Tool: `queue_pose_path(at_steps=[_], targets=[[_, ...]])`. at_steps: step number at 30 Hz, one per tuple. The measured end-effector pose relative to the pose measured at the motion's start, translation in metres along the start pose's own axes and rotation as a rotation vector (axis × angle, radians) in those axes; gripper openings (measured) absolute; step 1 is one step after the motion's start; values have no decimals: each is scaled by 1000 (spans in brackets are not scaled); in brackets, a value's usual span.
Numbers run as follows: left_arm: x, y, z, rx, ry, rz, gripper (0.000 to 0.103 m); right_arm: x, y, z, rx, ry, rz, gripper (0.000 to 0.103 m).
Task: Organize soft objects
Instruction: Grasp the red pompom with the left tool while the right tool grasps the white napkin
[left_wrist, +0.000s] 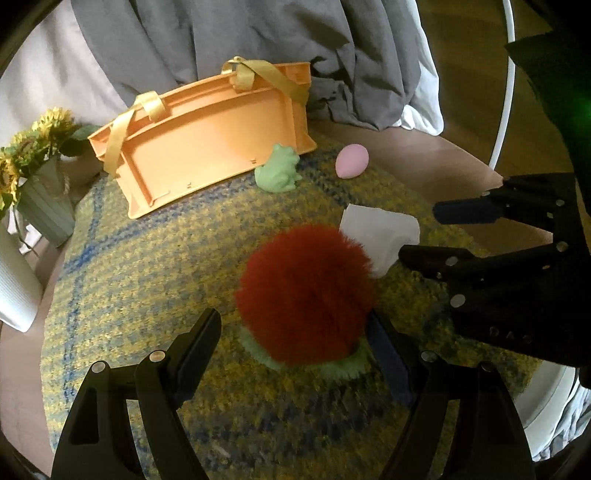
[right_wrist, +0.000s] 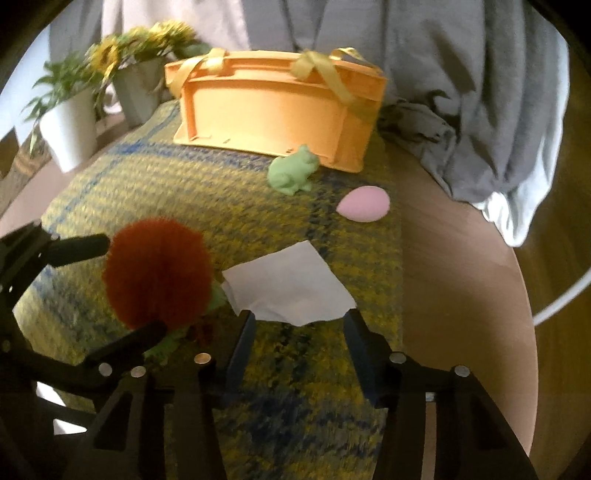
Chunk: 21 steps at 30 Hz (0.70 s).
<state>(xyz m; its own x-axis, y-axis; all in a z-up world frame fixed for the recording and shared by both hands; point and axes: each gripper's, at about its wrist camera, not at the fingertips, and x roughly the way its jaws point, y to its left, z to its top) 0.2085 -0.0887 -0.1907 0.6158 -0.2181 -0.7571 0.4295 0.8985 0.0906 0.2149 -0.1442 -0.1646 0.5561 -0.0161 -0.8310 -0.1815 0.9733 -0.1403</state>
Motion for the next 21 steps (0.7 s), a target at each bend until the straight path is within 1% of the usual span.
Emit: queue_pose_path(at_steps=[1, 3, 5, 7, 8, 9, 10, 12, 13, 14, 15, 16, 19, 21], targets=[[2, 0, 0, 1, 1, -2, 80, 3, 2, 0, -16, 1, 6, 46], [6, 0, 0, 1, -1, -9, 80, 7, 3, 0, -39, 0, 14, 40], [10, 0, -1, 2, 4, -14, 80, 11, 6, 0, -68, -4, 31, 37], [15, 0, -1, -2, 11, -22, 79, 14, 10, -1, -90, -5, 35, 36], [18, 1, 0, -4, 14, -27, 78, 16, 11, -1, -97, -4, 40, 32], [20, 1, 0, -8, 17, -31, 76, 18, 11, -1, -100, -2, 45, 27], [22, 1, 1, -10, 21, -33, 73, 21, 11, -1, -103, 4, 52, 25], [25, 2, 1, -15, 26, -41, 68, 24, 11, -2, -102, 15, 57, 16], [26, 2, 2, -17, 29, -47, 61, 25, 11, -2, -98, 18, 61, 15], [27, 2, 2, -19, 30, -57, 58, 26, 10, -3, -93, 19, 64, 12], [27, 2, 3, -22, 30, -70, 51, 25, 9, -4, -83, 18, 66, 7], [27, 1, 3, -25, 31, -78, 46, 24, 7, -4, -69, 15, 71, 7], [25, 1, 4, -27, 24, -82, 38, 18, 3, -2, -23, -1, 77, 5], [23, 3, 6, -39, 18, -86, 36, 15, 0, -1, 8, -12, 76, 5]])
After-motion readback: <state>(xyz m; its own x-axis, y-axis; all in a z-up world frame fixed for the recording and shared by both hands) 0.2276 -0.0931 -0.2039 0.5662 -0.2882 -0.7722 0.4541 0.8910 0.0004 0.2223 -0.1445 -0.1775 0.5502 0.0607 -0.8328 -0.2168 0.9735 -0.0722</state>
